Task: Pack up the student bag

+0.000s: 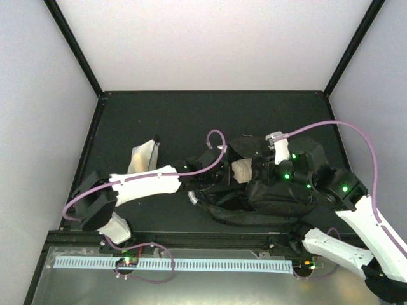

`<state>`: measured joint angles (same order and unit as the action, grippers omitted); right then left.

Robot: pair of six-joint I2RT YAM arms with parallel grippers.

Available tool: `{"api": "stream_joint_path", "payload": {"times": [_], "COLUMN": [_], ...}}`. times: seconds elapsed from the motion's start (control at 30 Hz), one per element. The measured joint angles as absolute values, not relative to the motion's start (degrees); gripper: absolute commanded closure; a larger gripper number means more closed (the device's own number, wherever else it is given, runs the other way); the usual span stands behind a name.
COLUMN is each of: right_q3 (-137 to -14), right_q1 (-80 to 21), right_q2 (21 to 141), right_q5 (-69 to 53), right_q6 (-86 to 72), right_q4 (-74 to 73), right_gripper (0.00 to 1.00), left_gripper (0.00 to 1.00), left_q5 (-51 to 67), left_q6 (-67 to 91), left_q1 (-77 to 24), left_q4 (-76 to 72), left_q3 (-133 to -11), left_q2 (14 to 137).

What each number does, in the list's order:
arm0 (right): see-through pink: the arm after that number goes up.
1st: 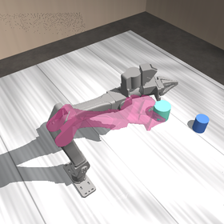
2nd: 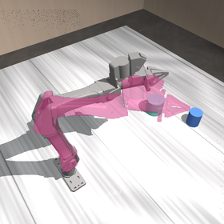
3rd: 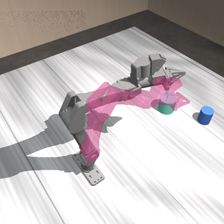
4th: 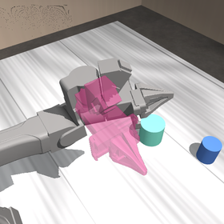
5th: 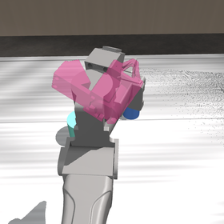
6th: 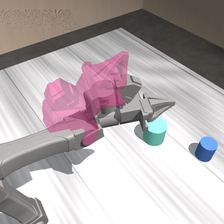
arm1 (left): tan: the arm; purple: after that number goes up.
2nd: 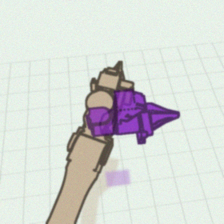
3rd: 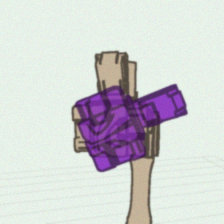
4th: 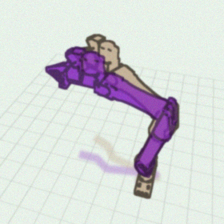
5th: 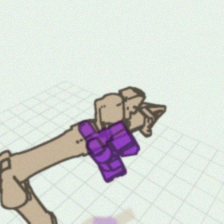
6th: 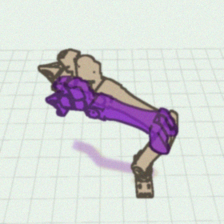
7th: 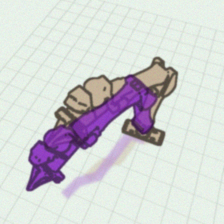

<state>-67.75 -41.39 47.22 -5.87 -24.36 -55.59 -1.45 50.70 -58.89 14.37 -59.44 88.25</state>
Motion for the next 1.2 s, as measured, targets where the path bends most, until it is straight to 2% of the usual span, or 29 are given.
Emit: {"api": "stream_joint_path", "payload": {"times": [0.4, 0.57, 0.7, 0.8, 0.83, 0.9, 0.93, 1.03, 1.2], "right_q3": [-66.28, -66.98, -68.58, -69.63, -69.91, -70.63, -70.91, -72.01, -72.62], "right_q1": [-41.28, -41.43, -41.52, -41.50, -41.47, -41.36, -41.28, -41.10, -41.06], "right_q2": [46.94, 48.03, 51.46, 54.17, 54.76, 55.48, 55.51, 55.29, 54.83], "right_q5": [-9.67, -5.08, 0.16, 5.17, 6.59, 9.34, 10.44, 11.99, 12.51], "right_q6": [-24.60, -25.02, -25.69, -26.09, -26.09, -26.06, -26.04, -25.91, -25.78], "right_q4": [-53.56, -54.02, -54.24, -54.54, -54.72, -55.53, -55.99, -57.10, -58.11], "right_gripper": [0.97, 0.97, 0.97, 0.97, 0.97, 0.97, 0.97, 0.97, 0.97], "left_gripper": [0.98, 0.97, 0.89, 0.79, 0.73, 0.31, 0.21, 0.12, 0.12], "left_q5": [2.48, 0.82, -3.05, -6.46, -7.38, -9.39, -10.85, -15.22, -18.39], "left_q6": [51.13, 49.21, 47.07, 45.10, 44.31, 42.59, 41.41, 39.24, 36.58], "left_q1": [-58.85, -58.87, -58.83, -57.91, -56.90, -53.71, -51.44, -45.28, -35.07], "left_q4": [-1.13, -0.16, 4.82, 8.80, 10.50, 14.68, 17.32, 24.14, 32.53], "left_q3": [-61.93, -61.47, -60.42, -59.27, -58.87, -58.41, -58.24, -58.02, -57.78], "left_q2": [99.00, 95.04, 86.74, 79.94, 78.00, 75.00, 73.73, 71.68, 72.49]}}
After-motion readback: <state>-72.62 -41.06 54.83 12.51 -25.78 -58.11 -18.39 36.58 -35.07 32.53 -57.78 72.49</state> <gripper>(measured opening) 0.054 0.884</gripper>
